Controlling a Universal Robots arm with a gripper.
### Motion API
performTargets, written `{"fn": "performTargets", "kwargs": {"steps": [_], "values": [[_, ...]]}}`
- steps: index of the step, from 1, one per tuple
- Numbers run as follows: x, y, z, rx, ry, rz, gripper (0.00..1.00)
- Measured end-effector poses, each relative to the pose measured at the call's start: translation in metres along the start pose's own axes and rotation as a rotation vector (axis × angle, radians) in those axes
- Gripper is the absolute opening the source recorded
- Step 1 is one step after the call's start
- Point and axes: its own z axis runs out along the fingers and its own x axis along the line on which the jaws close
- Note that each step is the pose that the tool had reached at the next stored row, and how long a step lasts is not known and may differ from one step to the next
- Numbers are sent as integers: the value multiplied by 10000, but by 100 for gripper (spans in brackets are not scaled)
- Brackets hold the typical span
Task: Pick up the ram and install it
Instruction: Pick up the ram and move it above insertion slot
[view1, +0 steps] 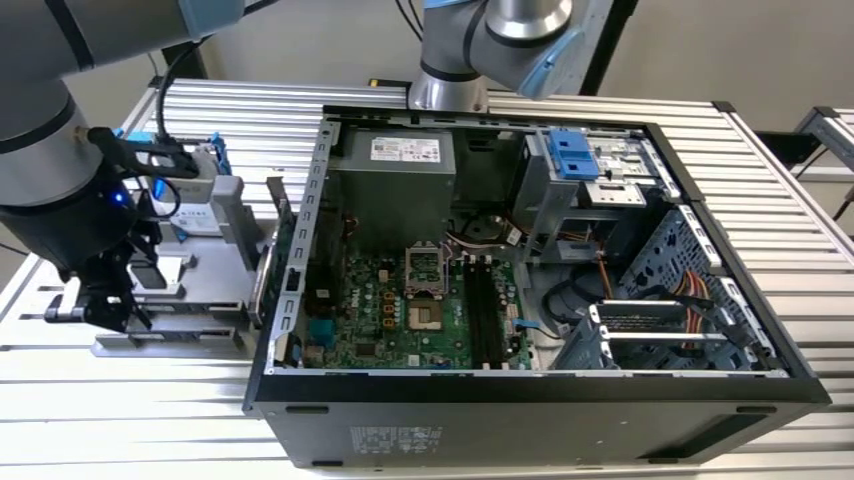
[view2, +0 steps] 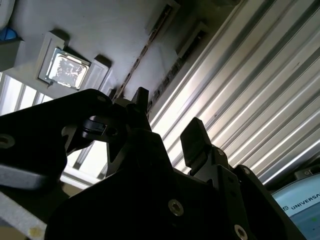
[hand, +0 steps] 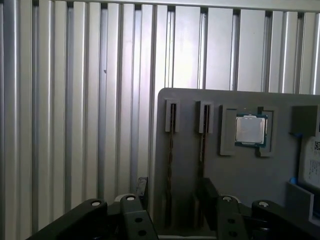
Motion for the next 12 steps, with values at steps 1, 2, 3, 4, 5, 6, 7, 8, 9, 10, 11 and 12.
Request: {"fn": "performTargets", "kwargs": {"steps": [1, 2, 3, 4, 5, 6, 7, 8, 9, 10, 11, 12], "values": [[0, 0, 8, 1, -1, 3, 100], [2, 0, 15, 0, 0, 11, 100], [4, 0, 21, 0, 0, 31, 100], [5, -1, 28, 1, -1, 58, 100], [6, -1, 36, 2, -3, 85, 100], [8, -1, 43, 3, -3, 126, 100], [9, -1, 50, 5, -5, 177, 100], [9, -1, 58, 6, -6, 214, 100], [9, -1, 65, 6, -6, 220, 100], [9, -1, 73, 5, -5, 220, 100], [10, -2, 81, 6, -5, 221, 100], [10, -2, 91, 5, -5, 221, 100]]}}
